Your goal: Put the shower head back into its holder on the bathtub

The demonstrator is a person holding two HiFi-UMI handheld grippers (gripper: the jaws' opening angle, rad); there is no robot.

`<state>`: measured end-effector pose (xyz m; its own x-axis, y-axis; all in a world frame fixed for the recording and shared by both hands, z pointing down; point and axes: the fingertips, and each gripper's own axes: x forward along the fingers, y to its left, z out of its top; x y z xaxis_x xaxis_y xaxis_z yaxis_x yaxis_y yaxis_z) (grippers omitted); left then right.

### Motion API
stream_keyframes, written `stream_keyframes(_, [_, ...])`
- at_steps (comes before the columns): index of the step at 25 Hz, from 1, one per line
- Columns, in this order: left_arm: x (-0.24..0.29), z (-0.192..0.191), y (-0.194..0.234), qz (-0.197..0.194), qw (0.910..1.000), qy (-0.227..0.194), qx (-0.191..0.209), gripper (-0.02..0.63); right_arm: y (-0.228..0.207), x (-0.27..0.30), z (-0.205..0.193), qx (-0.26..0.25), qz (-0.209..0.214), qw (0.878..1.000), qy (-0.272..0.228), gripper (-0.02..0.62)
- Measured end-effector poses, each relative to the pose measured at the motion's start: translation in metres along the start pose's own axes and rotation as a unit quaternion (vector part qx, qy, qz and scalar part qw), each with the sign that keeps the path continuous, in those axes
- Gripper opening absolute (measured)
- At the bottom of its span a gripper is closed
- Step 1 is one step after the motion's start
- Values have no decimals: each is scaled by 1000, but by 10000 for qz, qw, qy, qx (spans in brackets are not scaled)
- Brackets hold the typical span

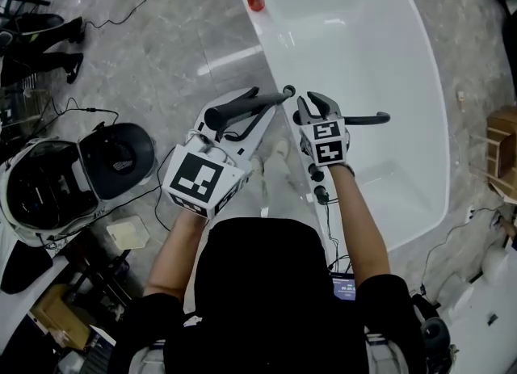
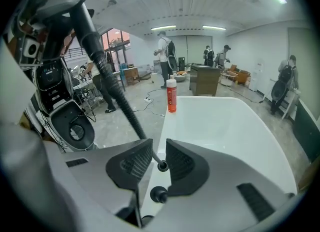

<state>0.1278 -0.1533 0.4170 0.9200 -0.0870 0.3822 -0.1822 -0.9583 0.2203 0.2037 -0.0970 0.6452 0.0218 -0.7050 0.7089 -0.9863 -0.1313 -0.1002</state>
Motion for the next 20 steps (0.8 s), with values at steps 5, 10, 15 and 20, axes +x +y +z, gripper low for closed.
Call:
stream_keyframes(5, [15,-3,1,41,10000,47,21,143,-9,-3,-9,121,16,9999,60,87])
stream_keyframes(10, [31,-12,-1,47,9997,222,22,143,-24,-9,-20,340,-38,9993,127,87])
stream_keyframes(15, [46,-27,5,36,9994,346,5,143,-34,-12,-27,440,-103,9989,119,63])
stream_keyframes(20, [67,-44,8,-29,9990,451,-65,143,-42,-13,-28,541,-102,9985,57,41])
